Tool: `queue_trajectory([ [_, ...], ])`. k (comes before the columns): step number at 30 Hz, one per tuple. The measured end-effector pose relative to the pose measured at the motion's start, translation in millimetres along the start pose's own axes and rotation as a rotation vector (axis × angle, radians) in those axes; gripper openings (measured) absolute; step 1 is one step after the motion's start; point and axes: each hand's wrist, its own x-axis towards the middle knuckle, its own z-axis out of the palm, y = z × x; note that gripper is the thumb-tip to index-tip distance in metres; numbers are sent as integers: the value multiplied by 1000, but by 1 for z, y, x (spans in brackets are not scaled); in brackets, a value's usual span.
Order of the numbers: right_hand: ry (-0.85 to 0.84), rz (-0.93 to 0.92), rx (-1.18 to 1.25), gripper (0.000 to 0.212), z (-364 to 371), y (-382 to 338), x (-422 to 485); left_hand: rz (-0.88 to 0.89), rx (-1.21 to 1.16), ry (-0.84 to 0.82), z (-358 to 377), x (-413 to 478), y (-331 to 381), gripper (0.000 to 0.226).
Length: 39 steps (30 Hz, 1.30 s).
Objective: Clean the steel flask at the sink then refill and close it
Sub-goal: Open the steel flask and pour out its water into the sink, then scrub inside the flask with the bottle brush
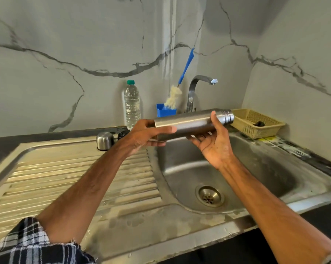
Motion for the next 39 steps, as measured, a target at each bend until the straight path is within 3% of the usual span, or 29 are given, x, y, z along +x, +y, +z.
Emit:
queue_trajectory([
  [4,14,-10,-63,58,-1,1,-3,14,-286,133,-12,-1,3,49],
  [7,-36,-32,-101,47,4,6,-10,69,-524,213,-15,-3,14,45],
  [9,-63,-100,-252,49,7,11,-14,104,-689,272,-17,-3,20,51],
  [11,-30,-230,-518,65,9,16,-16,122,-809,291,-15,-3,24,64],
  [16,70,-677,-918,79,15,30,-19,34,-667,216,14,1,20,54],
  [19,57,-783,-1039,80,13,36,-23,-17,-626,153,31,3,15,62],
  [24,-47,-623,-1166,87,14,39,-24,36,-551,231,22,6,14,55],
  [28,-118,-549,-1178,80,16,39,-25,73,-545,302,13,6,18,49],
  [34,-150,-431,-1116,75,13,47,-19,19,-482,155,12,6,3,46],
  [39,-235,-319,-1113,79,12,46,-16,18,-514,234,3,10,0,50],
])
